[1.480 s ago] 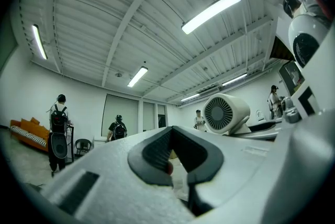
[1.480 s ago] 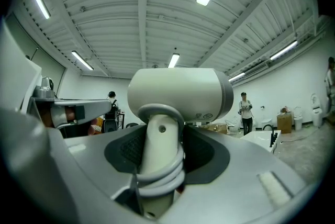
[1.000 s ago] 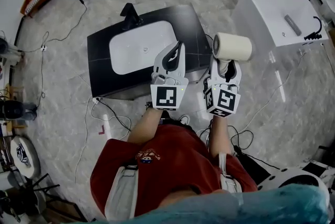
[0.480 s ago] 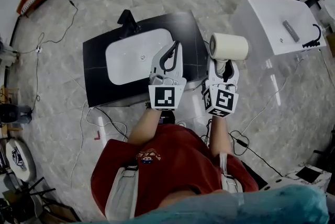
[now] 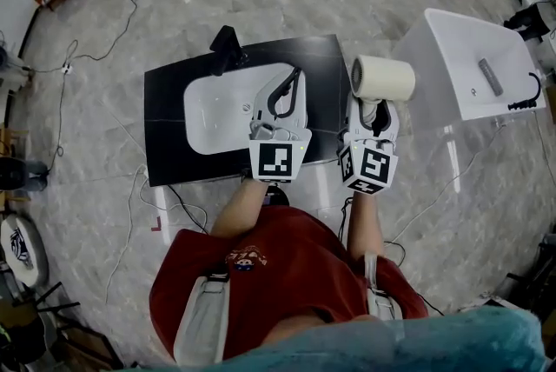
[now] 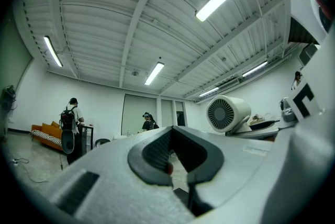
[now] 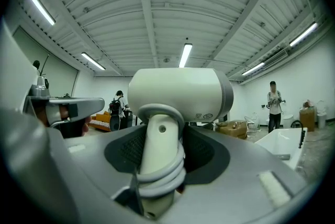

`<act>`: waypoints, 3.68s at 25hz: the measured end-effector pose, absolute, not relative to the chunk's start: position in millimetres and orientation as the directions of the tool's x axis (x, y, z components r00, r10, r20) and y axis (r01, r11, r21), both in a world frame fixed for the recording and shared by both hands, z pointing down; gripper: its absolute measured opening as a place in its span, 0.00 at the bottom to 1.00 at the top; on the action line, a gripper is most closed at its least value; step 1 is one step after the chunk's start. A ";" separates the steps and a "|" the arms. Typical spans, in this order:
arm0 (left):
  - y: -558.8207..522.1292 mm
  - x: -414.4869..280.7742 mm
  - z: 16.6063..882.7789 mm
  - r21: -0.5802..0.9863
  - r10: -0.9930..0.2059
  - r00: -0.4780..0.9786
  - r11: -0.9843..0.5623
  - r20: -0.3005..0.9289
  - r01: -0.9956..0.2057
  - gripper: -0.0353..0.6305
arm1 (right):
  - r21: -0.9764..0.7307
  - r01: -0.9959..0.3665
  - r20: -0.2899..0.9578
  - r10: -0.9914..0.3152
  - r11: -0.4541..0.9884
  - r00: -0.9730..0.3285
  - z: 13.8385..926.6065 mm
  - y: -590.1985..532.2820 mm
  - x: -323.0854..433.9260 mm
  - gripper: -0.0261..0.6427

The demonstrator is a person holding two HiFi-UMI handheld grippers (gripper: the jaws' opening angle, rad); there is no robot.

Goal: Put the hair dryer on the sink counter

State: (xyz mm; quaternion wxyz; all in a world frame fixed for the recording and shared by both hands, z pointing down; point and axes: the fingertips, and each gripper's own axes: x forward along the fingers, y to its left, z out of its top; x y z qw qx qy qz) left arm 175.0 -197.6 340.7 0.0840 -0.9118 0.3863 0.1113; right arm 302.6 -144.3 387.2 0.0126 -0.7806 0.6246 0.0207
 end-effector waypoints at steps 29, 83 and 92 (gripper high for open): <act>-348.9 86.0 355.2 -0.012 -0.816 0.522 -0.536 -0.247 -0.844 0.05 | 0.034 -0.998 0.027 -0.998 -0.060 0.061 405.3 -316.4 232.5 0.33; -351.9 150.2 343.6 -0.054 -0.884 0.384 -0.384 -0.266 -0.922 0.05 | -0.005 -0.997 0.505 -0.861 0.075 -0.067 605.5 -376.8 310.6 0.33; -351.0 148.2 346.6 -0.037 -0.887 0.376 -0.381 -0.269 -0.924 0.05 | -0.005 -0.996 0.620 -0.781 0.091 -0.075 660.4 -371.7 308.8 0.33</act>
